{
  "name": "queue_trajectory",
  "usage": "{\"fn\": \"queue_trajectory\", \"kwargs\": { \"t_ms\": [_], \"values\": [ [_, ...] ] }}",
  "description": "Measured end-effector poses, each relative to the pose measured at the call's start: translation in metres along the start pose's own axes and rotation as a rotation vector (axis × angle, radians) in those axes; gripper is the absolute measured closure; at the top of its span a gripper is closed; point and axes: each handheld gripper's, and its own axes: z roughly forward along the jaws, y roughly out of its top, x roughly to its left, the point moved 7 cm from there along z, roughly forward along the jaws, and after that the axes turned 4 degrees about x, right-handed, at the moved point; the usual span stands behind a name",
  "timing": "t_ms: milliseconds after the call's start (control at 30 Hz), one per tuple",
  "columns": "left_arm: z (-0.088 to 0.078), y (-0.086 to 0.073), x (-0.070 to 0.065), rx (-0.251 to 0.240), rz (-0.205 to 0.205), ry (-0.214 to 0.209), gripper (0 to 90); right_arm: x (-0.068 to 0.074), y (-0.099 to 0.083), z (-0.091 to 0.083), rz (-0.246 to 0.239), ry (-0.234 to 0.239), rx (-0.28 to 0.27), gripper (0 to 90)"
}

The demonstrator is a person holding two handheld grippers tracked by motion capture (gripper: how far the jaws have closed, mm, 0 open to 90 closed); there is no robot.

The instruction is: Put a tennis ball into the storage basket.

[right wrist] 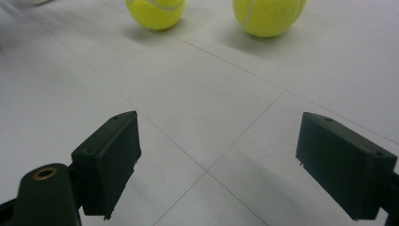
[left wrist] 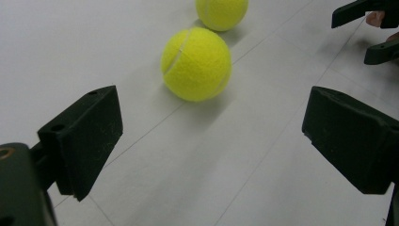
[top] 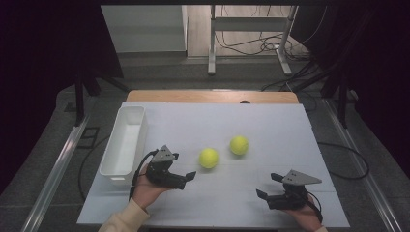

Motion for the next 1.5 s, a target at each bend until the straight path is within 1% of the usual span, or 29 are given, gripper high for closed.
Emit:
{"fn": "queue_trajectory", "kwargs": {
  "t_ms": [200, 400, 833, 1233, 1400, 1500],
  "values": [
    [0.004, 0.003, 0.001, 0.008, -0.004, -0.002, 6.5, -0.001, 0.000, 0.000, 0.002, 0.000, 0.001, 14.5],
    [0.007, 0.006, 0.001, 0.013, 0.001, -0.008, 6.4, 0.000, -0.001, 0.000, -0.005, -0.005, 0.008, 14.6],
    [0.017, 0.015, 0.001, 0.027, 0.016, -0.017, 6.4, 0.000, -0.001, 0.000, -0.004, -0.005, 0.010, 14.6],
    [0.025, 0.023, 0.004, 0.034, 0.012, -0.026, 6.5, -0.001, -0.001, 0.000, 0.000, -0.003, 0.011, 14.6],
    [0.031, 0.026, 0.003, 0.046, 0.016, -0.032, 6.4, -0.001, -0.001, 0.000, 0.001, -0.006, 0.011, 14.6],
    [0.036, 0.028, 0.003, 0.063, 0.026, -0.045, 6.3, -0.001, -0.002, 0.000, 0.000, -0.005, 0.011, 14.6]
  ]
}}
